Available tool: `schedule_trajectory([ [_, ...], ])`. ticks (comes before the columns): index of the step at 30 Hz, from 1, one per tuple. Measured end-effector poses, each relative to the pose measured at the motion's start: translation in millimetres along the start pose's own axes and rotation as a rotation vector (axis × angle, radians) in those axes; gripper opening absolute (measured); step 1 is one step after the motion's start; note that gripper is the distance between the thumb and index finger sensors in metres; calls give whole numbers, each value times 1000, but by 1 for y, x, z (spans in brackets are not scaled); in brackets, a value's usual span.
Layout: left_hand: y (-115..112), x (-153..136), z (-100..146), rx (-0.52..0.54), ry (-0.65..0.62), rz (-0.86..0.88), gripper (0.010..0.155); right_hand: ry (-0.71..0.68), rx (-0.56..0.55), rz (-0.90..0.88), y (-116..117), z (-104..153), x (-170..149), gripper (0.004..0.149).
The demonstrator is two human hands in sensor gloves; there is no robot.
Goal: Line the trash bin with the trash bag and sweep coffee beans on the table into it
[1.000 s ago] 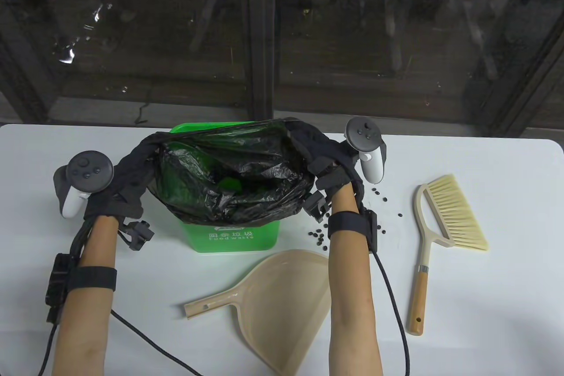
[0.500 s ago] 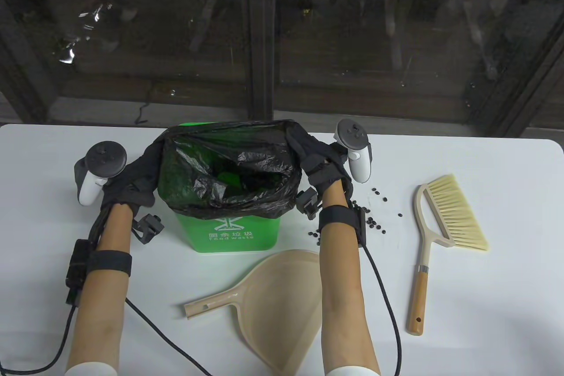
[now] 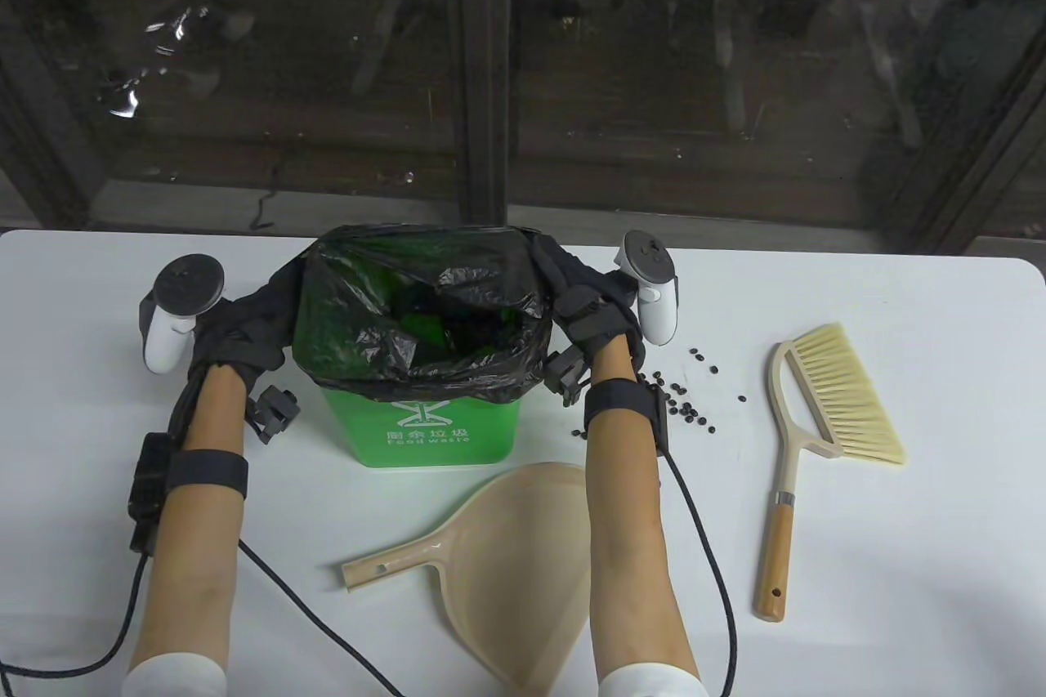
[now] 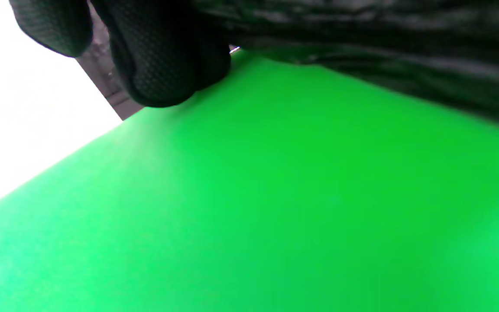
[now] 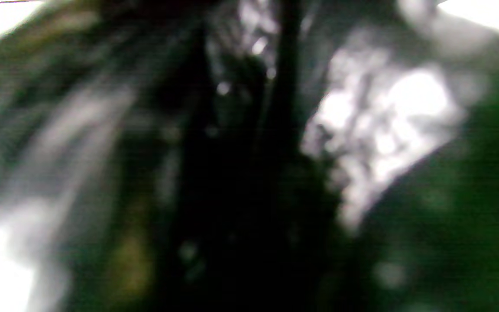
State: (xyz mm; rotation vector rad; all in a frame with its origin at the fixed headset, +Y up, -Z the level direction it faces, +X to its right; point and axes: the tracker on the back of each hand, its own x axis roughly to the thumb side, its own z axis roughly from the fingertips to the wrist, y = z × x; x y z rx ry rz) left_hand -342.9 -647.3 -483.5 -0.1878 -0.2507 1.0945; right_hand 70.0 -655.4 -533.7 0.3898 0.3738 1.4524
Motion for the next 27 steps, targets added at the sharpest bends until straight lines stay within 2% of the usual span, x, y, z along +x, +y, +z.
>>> schedule_trajectory([
  [3, 0, -5, -2, -38, 51, 28, 59, 26, -16, -2, -1, -1, -5, 73],
  [5, -3, -11, -3, -102, 72, 0, 58, 40, -5, 29, -2, 0, -10, 74],
  [9, -12, -27, 6, -115, 107, -6, 57, 49, 0, -11, -2, 8, -19, 71],
  [13, -17, -34, 19, -119, 119, -17, 56, 62, 1, 22, 0, 18, -28, 69],
  [20, -9, -39, 49, -31, 28, 137, 55, -4, 19, -81, -1, 40, -37, 71],
  [24, 0, -31, 69, 24, -10, 130, 56, -33, 28, -122, -7, 57, -36, 75],
  [27, 1, -23, 83, 54, -48, 119, 57, -28, 14, -89, -10, 72, -34, 78],
])
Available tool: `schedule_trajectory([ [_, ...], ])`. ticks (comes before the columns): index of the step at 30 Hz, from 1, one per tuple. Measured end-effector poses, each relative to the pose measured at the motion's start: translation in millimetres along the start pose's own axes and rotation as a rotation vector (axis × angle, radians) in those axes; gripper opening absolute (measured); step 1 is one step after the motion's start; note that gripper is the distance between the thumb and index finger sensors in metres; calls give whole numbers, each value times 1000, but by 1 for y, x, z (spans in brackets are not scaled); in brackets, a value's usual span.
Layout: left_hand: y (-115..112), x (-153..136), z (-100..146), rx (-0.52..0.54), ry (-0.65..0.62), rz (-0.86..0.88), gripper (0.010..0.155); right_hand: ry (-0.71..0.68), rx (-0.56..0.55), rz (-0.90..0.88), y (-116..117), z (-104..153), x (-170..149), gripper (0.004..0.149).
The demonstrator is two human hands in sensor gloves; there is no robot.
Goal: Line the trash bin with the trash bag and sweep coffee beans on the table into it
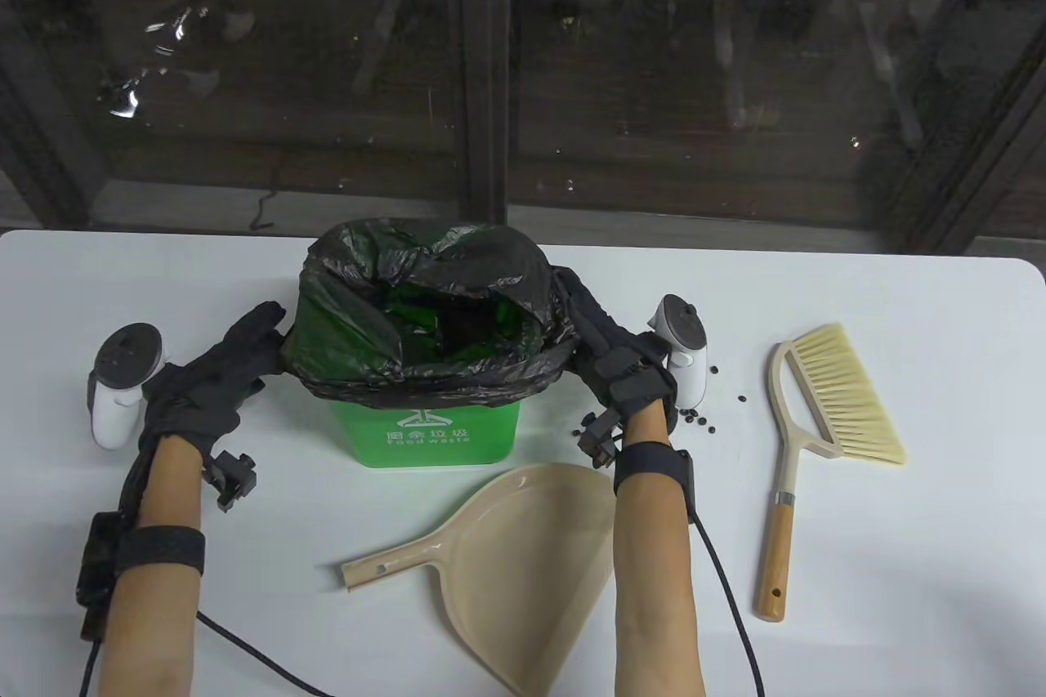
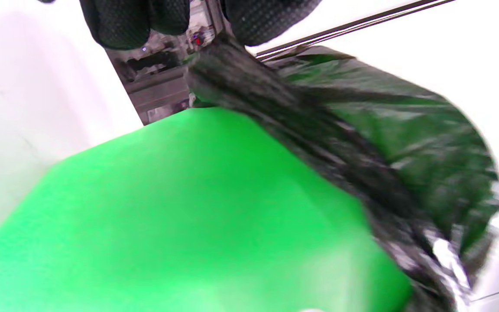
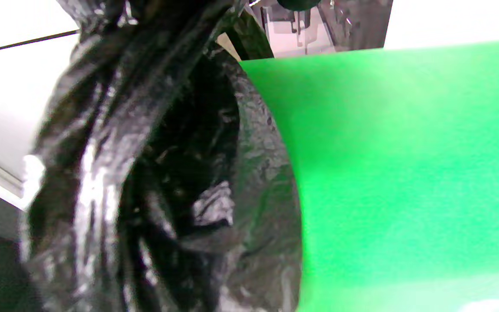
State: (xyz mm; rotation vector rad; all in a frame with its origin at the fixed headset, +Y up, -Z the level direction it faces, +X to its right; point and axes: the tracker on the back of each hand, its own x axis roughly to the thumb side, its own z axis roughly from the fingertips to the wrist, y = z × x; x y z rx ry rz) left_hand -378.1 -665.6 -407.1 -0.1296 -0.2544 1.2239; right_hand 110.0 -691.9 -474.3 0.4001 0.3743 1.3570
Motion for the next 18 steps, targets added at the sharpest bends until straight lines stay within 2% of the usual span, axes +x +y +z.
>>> schedule_trajectory([
  [3, -8, 7, 14, 19, -29, -23, 60, 9, -14, 54, -3, 18, 5, 81],
  [8, -31, 10, 39, 15, -56, -27, 70, 68, -49, 283, -2, 54, 18, 87],
  [14, -51, 21, 61, -4, -74, -122, 72, 76, -101, 416, 0, 96, 30, 90],
  [18, -65, 28, 73, 2, -114, -167, 72, 103, -147, 570, 0, 124, 35, 90],
])
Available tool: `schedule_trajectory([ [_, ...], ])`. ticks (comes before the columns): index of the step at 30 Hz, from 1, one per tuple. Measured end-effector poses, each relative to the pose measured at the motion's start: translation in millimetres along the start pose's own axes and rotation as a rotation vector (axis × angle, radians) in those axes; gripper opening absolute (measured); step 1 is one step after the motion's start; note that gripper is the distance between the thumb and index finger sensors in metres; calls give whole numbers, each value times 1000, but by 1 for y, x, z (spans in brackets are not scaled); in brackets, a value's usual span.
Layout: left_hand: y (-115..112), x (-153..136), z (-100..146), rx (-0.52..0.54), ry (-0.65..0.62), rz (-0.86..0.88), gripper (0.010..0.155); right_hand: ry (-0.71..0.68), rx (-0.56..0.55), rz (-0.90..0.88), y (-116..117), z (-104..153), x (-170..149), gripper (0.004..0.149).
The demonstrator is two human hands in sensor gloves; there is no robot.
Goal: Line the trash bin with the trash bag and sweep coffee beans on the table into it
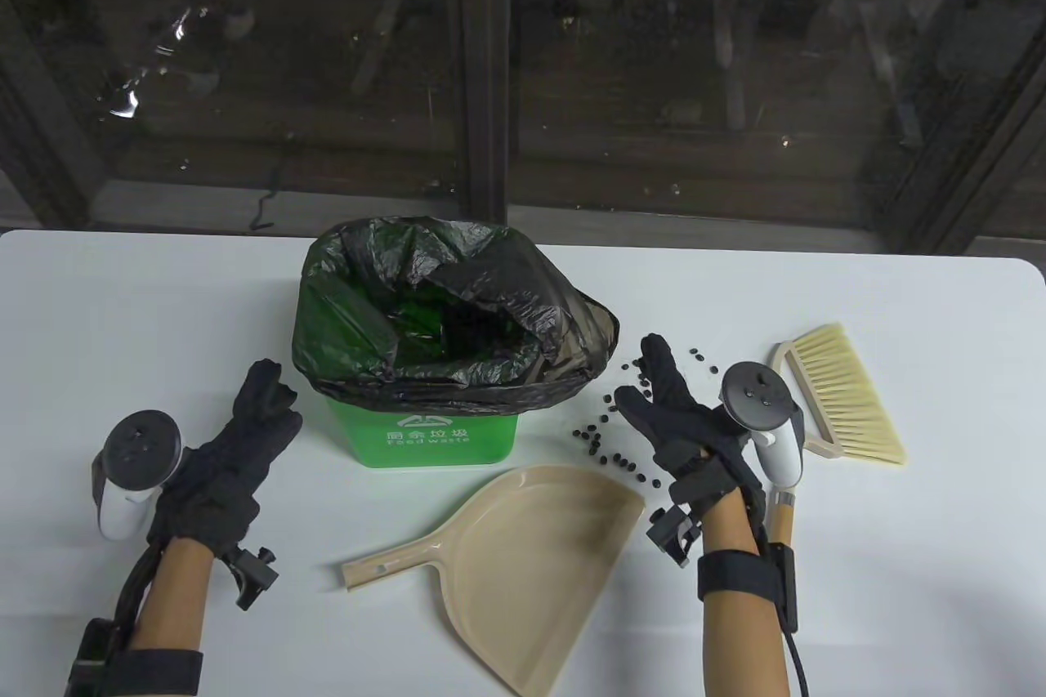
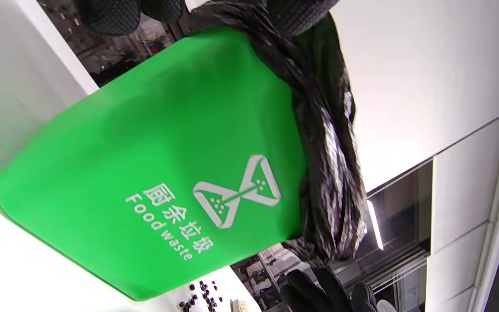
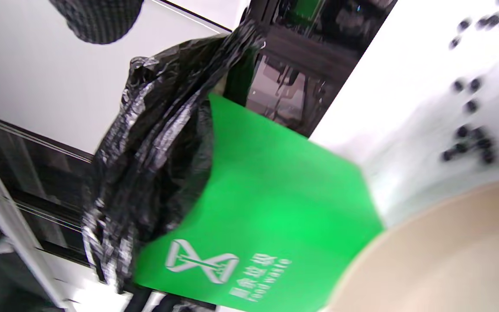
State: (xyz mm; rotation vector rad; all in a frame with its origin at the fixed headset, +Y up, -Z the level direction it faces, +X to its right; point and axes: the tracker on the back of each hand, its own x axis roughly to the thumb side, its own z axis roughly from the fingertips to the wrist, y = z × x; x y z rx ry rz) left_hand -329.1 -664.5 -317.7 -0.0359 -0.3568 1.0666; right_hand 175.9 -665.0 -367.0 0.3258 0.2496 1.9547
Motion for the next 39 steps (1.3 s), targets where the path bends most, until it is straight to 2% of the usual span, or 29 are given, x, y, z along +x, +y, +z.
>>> schedule_trajectory([
  [4, -17, 6, 9, 29, -61, -100, 70, 31, -34, 210, -3, 24, -4, 90],
  [13, -55, 2, 20, 29, -129, -423, 68, 156, -145, 550, -2, 57, -34, 90],
  [15, -59, 4, 19, -7, -135, -513, 68, 183, -173, 618, -2, 64, -44, 90],
  [18, -64, 7, 21, 6, -167, -617, 68, 202, -228, 728, -4, 72, -55, 89],
  [20, -69, 10, 23, -35, -189, -686, 68, 246, -257, 799, -8, 75, -61, 89],
  [24, -74, 17, 27, -52, -221, -804, 68, 353, -259, 855, -13, 78, -70, 90],
  [27, -76, 19, 28, -55, -233, -825, 68, 450, -238, 869, -16, 79, -79, 91],
  [32, -76, 20, 29, -66, -238, -883, 68, 569, -191, 785, -19, 81, -96, 91],
  [39, -75, 20, 31, -58, -226, -903, 67, 685, -148, 847, -16, 78, -106, 95],
])
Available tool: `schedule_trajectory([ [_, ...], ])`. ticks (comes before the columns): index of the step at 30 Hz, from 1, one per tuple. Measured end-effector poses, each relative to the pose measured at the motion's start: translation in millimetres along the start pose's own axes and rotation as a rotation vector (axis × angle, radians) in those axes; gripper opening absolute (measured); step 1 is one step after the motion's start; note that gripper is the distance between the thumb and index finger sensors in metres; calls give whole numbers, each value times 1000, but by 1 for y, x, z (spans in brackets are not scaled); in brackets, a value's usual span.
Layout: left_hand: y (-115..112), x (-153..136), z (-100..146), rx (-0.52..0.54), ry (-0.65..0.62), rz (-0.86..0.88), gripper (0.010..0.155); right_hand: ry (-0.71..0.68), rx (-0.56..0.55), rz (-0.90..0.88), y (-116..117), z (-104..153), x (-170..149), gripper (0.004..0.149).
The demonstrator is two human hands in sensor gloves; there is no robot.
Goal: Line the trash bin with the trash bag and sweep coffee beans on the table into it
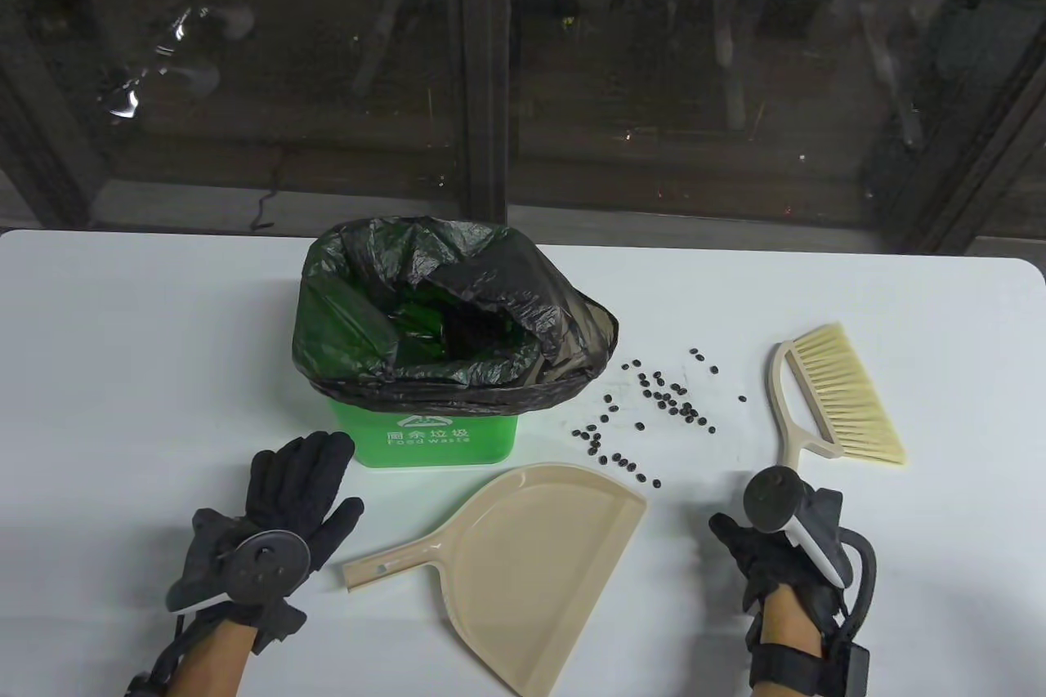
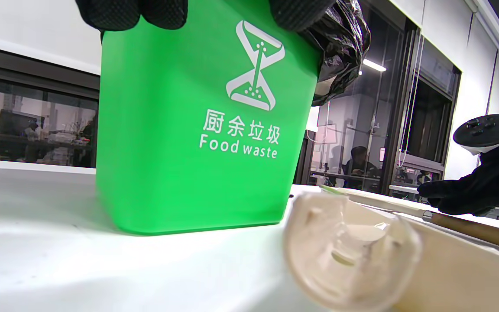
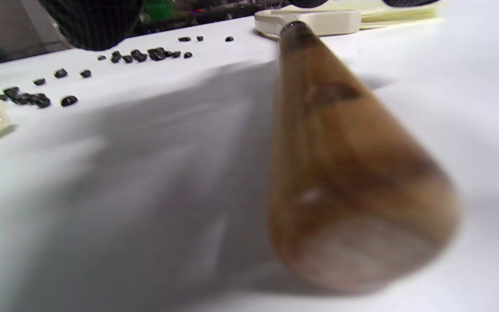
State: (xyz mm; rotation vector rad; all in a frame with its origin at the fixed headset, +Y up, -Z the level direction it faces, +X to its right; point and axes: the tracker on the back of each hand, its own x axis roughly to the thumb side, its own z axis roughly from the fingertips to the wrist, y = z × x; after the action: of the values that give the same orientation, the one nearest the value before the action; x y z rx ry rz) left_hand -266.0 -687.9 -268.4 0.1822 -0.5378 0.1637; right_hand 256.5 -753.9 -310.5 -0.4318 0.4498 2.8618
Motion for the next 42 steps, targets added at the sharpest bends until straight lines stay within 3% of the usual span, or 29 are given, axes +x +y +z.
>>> schedule_trajectory([
  [12, 0, -1, 0, -4, 2, -1, 67, 164, 51, 130, 9, -5, -4, 93],
  [29, -3, -1, -1, -22, -3, 21, 66, 258, 40, 148, 6, -5, -8, 80],
  [37, -3, -1, -1, -28, -3, 21, 66, 278, -105, 103, -5, 1, -14, 81],
  [42, -4, -1, -1, -33, -3, 19, 66, 248, -188, 168, -9, 3, -7, 77],
])
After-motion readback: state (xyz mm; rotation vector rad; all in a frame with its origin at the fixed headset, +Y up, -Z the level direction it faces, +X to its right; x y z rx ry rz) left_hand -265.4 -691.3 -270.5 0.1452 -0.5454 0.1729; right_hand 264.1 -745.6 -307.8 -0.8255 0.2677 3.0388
